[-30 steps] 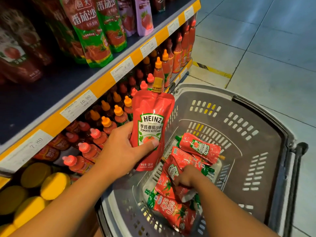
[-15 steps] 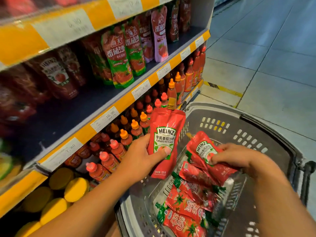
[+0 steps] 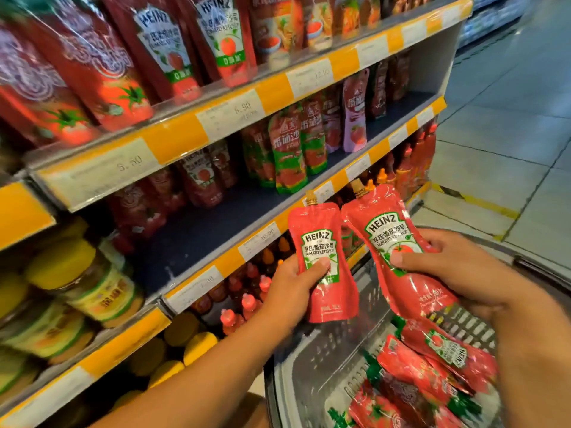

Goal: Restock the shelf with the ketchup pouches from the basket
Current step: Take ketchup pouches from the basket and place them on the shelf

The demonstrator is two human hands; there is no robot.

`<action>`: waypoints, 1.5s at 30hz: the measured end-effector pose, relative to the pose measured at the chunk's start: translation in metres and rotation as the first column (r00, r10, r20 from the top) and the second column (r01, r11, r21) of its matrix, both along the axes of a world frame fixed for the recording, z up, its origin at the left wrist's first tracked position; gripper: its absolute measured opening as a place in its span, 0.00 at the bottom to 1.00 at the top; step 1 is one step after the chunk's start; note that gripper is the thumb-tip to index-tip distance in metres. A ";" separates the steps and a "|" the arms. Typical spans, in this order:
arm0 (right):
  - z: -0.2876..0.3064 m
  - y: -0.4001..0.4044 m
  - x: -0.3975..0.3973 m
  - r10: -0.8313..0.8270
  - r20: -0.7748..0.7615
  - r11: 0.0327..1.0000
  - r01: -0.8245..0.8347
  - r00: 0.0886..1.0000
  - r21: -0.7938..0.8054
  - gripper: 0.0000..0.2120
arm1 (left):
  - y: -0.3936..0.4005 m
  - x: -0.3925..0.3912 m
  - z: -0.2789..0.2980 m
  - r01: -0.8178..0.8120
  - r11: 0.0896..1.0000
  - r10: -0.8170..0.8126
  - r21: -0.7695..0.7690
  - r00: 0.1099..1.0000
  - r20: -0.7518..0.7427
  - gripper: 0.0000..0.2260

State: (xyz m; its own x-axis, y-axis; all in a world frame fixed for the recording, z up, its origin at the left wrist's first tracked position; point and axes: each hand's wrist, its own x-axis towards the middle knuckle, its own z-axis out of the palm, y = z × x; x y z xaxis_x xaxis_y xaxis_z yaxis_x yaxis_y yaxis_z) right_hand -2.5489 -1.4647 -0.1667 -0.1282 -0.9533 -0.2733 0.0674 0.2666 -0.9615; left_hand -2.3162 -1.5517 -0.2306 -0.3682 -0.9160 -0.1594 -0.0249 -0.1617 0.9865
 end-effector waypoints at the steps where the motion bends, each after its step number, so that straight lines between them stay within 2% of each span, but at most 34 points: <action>1: -0.002 -0.006 0.005 0.009 0.020 1.000 -0.009 1.000 -0.016 0.18 | -0.005 0.005 0.007 -0.035 0.999 0.035 0.026 0.999 -0.018 0.06; 6: -0.005 -0.032 0.027 0.047 0.114 0.996 -0.038 0.992 -0.082 0.16 | -0.039 0.041 0.052 -0.201 0.979 0.204 0.042 0.975 -0.092 0.10; 10: -0.008 -0.044 0.037 0.075 0.115 0.991 -0.061 0.991 -0.120 0.18 | -0.073 0.069 0.078 -0.337 0.941 0.337 -0.004 0.940 -0.049 0.09; 13: -0.011 -0.049 0.040 0.067 0.117 0.990 -0.051 0.991 -0.129 0.19 | -0.098 0.082 0.086 -0.485 0.873 0.487 0.043 0.873 -0.038 0.10; 16: -0.013 -0.050 0.042 0.083 0.106 0.989 -0.069 0.991 -0.134 0.15 | -0.123 0.084 0.088 -0.573 0.817 0.576 0.064 0.817 -0.033 0.13; 18: -0.012 -0.052 0.042 0.074 0.087 0.989 -0.061 0.993 -0.137 0.12 | -0.138 0.081 0.088 -0.569 0.822 0.569 0.015 0.821 -0.045 0.21; 21: -0.011 -0.056 0.043 0.060 0.094 0.986 -0.044 0.994 -0.163 0.10 | -0.152 0.073 0.086 -0.601 0.778 0.618 -0.182 0.784 0.053 0.23; 27: -0.015 -0.062 0.055 -0.027 0.140 0.969 0.060 0.990 -0.240 0.10 | -0.171 0.068 0.070 -0.531 0.774 0.614 -0.345 0.762 0.207 0.22; 30: -0.014 -0.064 0.061 -0.030 0.135 0.961 0.066 0.990 -0.269 0.10 | -0.173 0.081 0.054 -0.393 0.790 0.595 -0.470 0.677 0.433 0.28; 32: -0.013 -0.065 0.064 -0.020 0.113 0.960 0.051 0.993 -0.277 0.10 | -0.175 0.088 0.045 -0.337 0.784 0.601 -0.522 0.621 0.502 0.24; 40: -0.021 -0.070 0.071 0.010 0.081 0.964 0.012 0.997 -0.264 0.12 | -0.193 0.074 0.048 -0.319 0.731 0.662 -0.604 0.547 0.512 0.18; 45: -0.021 -0.069 0.075 0.025 0.058 0.965 -0.009 0.998 -0.263 0.13 | -0.202 0.063 0.049 -0.274 0.671 0.712 -0.689 0.499 0.494 0.23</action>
State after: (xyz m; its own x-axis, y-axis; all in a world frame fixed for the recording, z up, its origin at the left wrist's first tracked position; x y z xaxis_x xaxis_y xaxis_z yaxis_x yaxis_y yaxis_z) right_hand -2.4736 -1.5337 -0.1881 -0.1021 -0.9946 -0.0196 0.1254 0.0067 -0.9921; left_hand -2.2535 -1.7539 -0.1814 0.1987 -0.9097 0.3646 -0.7790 0.0791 0.6220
